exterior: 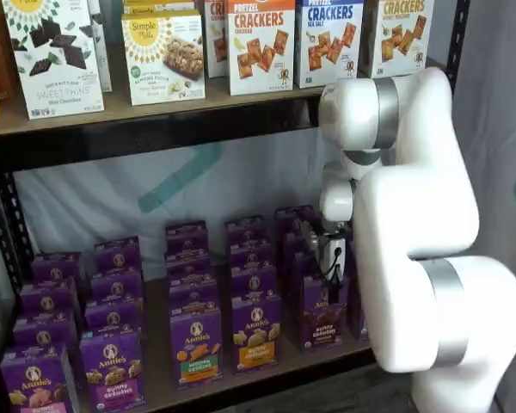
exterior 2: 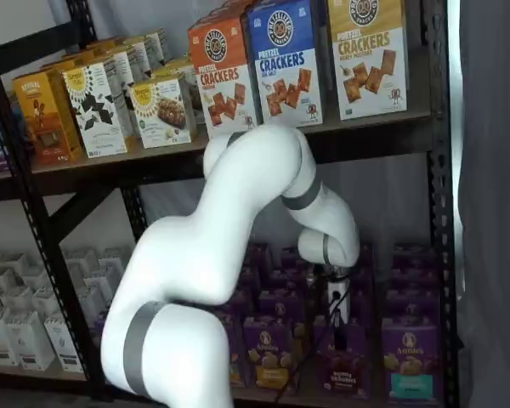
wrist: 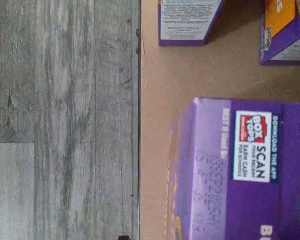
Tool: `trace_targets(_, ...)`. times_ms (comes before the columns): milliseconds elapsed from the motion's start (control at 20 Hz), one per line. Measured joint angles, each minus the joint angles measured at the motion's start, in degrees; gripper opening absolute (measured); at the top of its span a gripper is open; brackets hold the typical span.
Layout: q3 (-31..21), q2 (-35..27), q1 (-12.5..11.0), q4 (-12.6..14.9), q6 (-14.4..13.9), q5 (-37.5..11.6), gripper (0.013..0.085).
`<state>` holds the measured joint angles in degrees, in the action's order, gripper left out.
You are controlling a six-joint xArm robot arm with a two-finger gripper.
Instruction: Pick up the purple box with a brown patch in the center, on the bottom shelf, the fifth box from the left
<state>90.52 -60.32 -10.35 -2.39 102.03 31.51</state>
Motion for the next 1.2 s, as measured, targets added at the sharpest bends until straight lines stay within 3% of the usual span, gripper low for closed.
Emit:
trace_targets(100, -0.18, -0.03, 0.11, 0.02, -0.11, -0.66, 0.085)
trace_targets(200, -0.32, -0.06, 0.2, 0.3, -0.44, -1.11, 0.077)
trace_targets(550, -1.08, 0.2, 0.25, 0.22, -0.41, -1.83, 0.065)
trace_targets(650, -1.38, 0.35, 0.24, 0.25, -0.42, -1.96, 0.057)
trace_targets(1050, -2.67, 1.08, 0.38, -0.28, -0.08, -2.67, 0.041)
trace_targets(1200, -3.19, 1.48, 0.41, -0.66, 0.23, -2.87, 0.041)
